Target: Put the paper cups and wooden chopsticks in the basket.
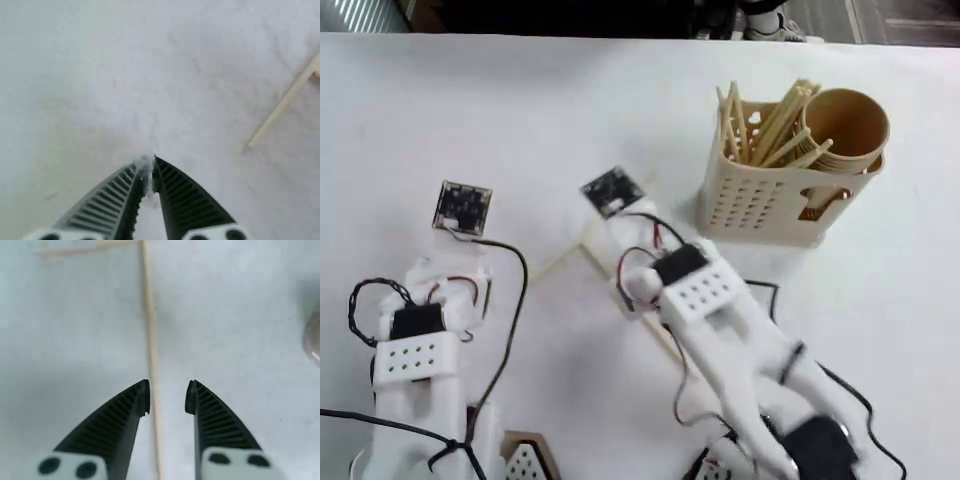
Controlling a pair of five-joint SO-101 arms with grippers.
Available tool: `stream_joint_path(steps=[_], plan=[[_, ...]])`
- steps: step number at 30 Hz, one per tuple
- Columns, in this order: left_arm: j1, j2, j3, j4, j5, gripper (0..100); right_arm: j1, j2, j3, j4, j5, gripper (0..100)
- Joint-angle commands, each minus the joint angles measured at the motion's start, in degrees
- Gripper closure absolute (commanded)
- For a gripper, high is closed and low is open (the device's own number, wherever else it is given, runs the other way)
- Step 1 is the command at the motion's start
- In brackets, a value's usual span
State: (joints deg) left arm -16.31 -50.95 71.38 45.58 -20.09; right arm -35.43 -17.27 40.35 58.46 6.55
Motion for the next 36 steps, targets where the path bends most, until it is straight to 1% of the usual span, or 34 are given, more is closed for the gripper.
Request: stream_joint_path(steps=[1,3,15,17,19,22,27,36], plan=[[-0.13,-1.01,-0.35,-1.05,0.18,96,-0.84,7.16,-0.35,-3.91,3.87,87.2],[-0.13,-1.01,-0.35,-1.05,0.18,96,-0.48,10.68,-0.79,-5.76,5.19,87.2],[-0.13,-1.01,-0.35,-1.05,0.18,96,-0.75,21.58,-6.51,-4.88,5.63,88.1],[-0.13,-1.01,-0.35,-1.05,0.18,96,-0.75,23.43,-6.68,-5.05,5.71,92.4],[-0.13,-1.01,-0.35,-1.05,0.18,96,-0.84,25.27,-7.3,-5.05,8.0,98.7],[-0.13,-1.01,-0.35,-1.05,0.18,96,-0.48,26.24,-7.47,-4.53,10.29,98.0],[-0.13,-1.01,-0.35,-1.05,0.09,96,-0.13,19.82,-7.56,-1.01,10.37,98.1],[-0.13,-0.92,-0.35,-1.05,0.09,96,-0.04,-4.97,-7.56,9.89,10.37,98.1]])
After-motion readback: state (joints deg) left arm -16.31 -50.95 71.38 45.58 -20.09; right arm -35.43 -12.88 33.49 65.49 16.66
